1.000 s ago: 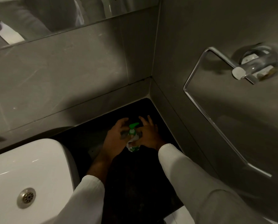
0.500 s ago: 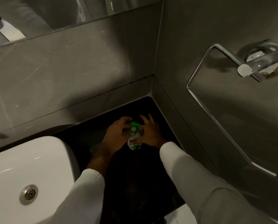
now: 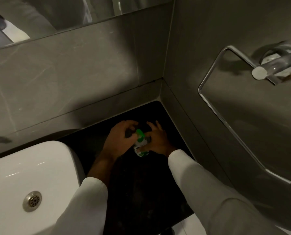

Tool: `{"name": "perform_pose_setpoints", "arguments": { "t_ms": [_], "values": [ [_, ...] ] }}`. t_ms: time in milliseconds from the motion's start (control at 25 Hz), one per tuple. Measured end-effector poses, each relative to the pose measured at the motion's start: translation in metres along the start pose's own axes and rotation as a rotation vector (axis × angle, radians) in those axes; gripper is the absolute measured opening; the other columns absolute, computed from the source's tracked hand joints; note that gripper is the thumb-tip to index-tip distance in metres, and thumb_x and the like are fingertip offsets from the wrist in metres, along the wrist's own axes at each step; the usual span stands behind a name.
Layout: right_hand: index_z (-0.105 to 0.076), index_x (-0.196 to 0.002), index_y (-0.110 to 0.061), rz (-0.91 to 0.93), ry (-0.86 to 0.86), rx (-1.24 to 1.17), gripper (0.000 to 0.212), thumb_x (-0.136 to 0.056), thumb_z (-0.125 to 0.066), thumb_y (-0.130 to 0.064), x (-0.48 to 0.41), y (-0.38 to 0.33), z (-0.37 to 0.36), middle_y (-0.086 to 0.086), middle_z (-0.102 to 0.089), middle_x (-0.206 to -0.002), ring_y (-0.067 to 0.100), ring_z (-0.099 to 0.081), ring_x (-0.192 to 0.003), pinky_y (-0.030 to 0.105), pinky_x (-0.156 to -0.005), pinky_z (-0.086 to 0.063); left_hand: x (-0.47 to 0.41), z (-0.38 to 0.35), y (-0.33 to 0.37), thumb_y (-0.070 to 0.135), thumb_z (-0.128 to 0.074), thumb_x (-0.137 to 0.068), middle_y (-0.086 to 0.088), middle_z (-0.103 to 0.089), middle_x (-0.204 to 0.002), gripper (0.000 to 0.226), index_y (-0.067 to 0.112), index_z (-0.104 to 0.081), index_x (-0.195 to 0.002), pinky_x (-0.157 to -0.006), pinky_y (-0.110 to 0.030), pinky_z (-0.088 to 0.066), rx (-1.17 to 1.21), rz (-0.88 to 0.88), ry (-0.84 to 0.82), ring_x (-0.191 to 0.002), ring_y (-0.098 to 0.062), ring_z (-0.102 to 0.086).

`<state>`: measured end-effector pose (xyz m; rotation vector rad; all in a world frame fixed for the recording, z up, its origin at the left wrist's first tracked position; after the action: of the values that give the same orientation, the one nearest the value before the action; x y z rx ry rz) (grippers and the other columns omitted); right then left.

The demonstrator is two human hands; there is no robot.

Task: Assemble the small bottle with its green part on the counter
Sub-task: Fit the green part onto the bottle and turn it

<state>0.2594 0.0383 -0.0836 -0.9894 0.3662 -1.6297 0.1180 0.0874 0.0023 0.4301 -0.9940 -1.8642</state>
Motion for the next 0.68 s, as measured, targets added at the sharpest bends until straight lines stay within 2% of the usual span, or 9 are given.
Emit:
{"name": "perform_pose_setpoints", "arguments": {
  "t_ms": [80,160,240,280,520,680],
  "values": [
    [-0.074,-0.108,-0.031,-0.008,-0.004,0.002,0.053,-0.060,-0.088,-0.047,0.000,0.001,-0.001,-0.005,-0.013,-0.167,0.030,0.008,-0.154,0.061,-0.121,-0.009,0.001,0.010,0.013,0.054,-0.067,-0.082,0.009,-0.069,-0.081,0.032,0.028,-0.070,-0.102,-0.066,-0.018,-0.050,-0.141,0.019,0.109,-0.076,-0.005,-0.065],
    [-0.073,-0.111,-0.032,-0.003,-0.001,0.007,0.056,-0.060,-0.087,-0.048,0.000,0.002,-0.003,-0.006,-0.014,-0.167,0.030,0.007,-0.154,0.062,-0.120,-0.009,-0.002,0.008,0.021,0.054,-0.070,-0.080,0.011,-0.067,-0.070,0.030,0.027,-0.072,-0.092,-0.058,-0.021,-0.050,-0.196,0.033,0.103,-0.067,-0.003,-0.064],
    [-0.073,-0.111,-0.032,-0.003,0.007,0.000,0.057,-0.059,-0.088,-0.049,0.000,0.002,-0.003,-0.006,-0.015,-0.166,0.029,0.006,-0.154,0.062,-0.120,-0.011,-0.006,0.003,0.020,0.043,-0.075,-0.080,0.012,-0.065,-0.063,0.021,0.022,-0.074,-0.086,-0.051,-0.009,-0.043,-0.130,0.087,0.058,-0.060,0.002,-0.063],
    [-0.073,-0.110,-0.031,-0.008,0.009,-0.001,0.057,-0.059,-0.088,-0.048,0.000,0.002,-0.003,-0.006,-0.015,-0.166,0.029,0.006,-0.154,0.061,-0.120,-0.011,-0.009,0.003,0.017,0.038,-0.077,-0.080,0.012,-0.065,-0.061,0.018,0.021,-0.074,-0.082,-0.049,-0.007,-0.042,-0.096,0.126,0.046,-0.057,0.005,-0.062],
    [-0.074,-0.109,-0.028,-0.018,0.013,0.010,0.055,-0.059,-0.089,-0.047,0.003,0.000,0.000,-0.004,-0.016,-0.166,0.030,0.005,-0.154,0.060,-0.121,-0.010,-0.016,-0.001,0.010,0.033,-0.081,-0.075,0.006,-0.073,-0.069,0.013,0.021,-0.077,-0.077,-0.050,-0.002,-0.042,-0.076,0.232,-0.051,-0.057,0.003,-0.064],
    [-0.075,-0.108,-0.029,-0.006,0.017,-0.015,0.055,-0.058,-0.089,-0.048,0.004,0.003,-0.001,-0.004,-0.018,-0.166,0.032,0.004,-0.153,0.061,-0.120,-0.012,-0.016,-0.002,0.014,0.034,-0.081,-0.073,0.010,-0.074,-0.070,0.010,0.024,-0.078,-0.075,-0.058,-0.008,-0.046,-0.083,0.218,-0.110,-0.064,0.005,-0.066]
  ]
}}
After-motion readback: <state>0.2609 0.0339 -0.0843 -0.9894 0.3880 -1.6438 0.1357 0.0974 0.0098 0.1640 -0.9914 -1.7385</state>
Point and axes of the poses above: each hand's wrist, its own x-axis away from the middle knuckle, its own z-axis out of the back of the hand, y = z × x, the point moved 8 cm from there along -x, towards the middle knuckle
